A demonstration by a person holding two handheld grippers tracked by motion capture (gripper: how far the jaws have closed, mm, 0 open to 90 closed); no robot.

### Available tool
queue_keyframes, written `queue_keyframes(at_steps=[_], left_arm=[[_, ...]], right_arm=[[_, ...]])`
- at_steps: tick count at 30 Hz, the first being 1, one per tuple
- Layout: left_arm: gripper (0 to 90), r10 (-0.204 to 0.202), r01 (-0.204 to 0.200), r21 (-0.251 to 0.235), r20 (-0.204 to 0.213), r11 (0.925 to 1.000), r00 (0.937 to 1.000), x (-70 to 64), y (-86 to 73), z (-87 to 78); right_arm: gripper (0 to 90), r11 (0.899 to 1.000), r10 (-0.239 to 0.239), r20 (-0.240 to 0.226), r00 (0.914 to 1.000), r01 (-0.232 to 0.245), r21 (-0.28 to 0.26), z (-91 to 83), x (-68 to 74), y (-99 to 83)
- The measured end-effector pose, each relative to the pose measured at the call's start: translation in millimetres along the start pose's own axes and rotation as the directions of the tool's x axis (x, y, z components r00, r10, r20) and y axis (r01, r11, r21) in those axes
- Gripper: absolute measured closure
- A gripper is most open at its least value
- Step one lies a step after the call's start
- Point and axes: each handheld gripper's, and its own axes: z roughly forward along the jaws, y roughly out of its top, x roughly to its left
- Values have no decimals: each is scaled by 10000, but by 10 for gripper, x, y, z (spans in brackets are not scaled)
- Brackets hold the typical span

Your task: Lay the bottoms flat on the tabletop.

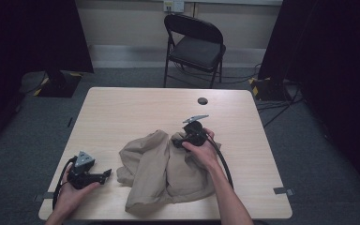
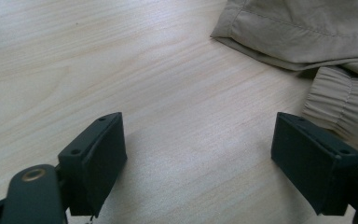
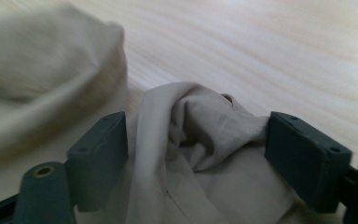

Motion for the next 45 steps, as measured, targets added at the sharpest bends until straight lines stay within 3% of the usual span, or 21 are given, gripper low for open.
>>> queue_keyframes(at_steps=[4,5,7,10,18,24,30,35,39,41,45], left_arm=[[170,82,-82,31,47,10000,10000,8,-1,-4],[170,83,-83,31,46,10000,10000,8,-1,-4],[170,72,-72,22,50,10000,10000,7,-1,-3],[170,86,-86,33,48,10000,10000,8,-1,-4],[170,85,-85,31,46,10000,10000,7,-1,-3],[170,90,-90,32,46,10000,9999,8,-1,-3],[170,87,-87,32,44,10000,10000,7,-1,-3],[170,33,-33,-6,48,10000,10000,4,-2,-1],[170,89,-89,34,44,10000,10000,7,-1,-4],[170,31,-31,-5,40,10000,10000,3,-1,-2],[173,4,-4,-6,8,10000,10000,1,-1,-2]], right_arm=[[522,9993,210,64,9998,-212,293,132,-56,-108],[572,9993,259,74,9996,-261,262,134,-68,-136],[771,9989,463,-43,9989,-463,3,97,-97,-170],[844,9985,436,-312,9986,-446,-328,-24,-100,-190],[850,9851,171,-366,9992,-231,-1702,-642,-96,-269],[848,9774,200,-154,9997,-228,-2100,-1020,-143,-495],[842,9764,396,111,9992,-363,-2130,-1290,-200,-874],[822,9847,582,408,9975,-506,-1669,-1333,-283,-1181],[781,9876,797,607,9950,-706,-1403,-1218,-351,-1405],[760,9883,968,656,9931,-881,-1248,-1146,-378,-1455],[727,9900,837,884,9926,-727,-1211,-1058,-359,-1475]])
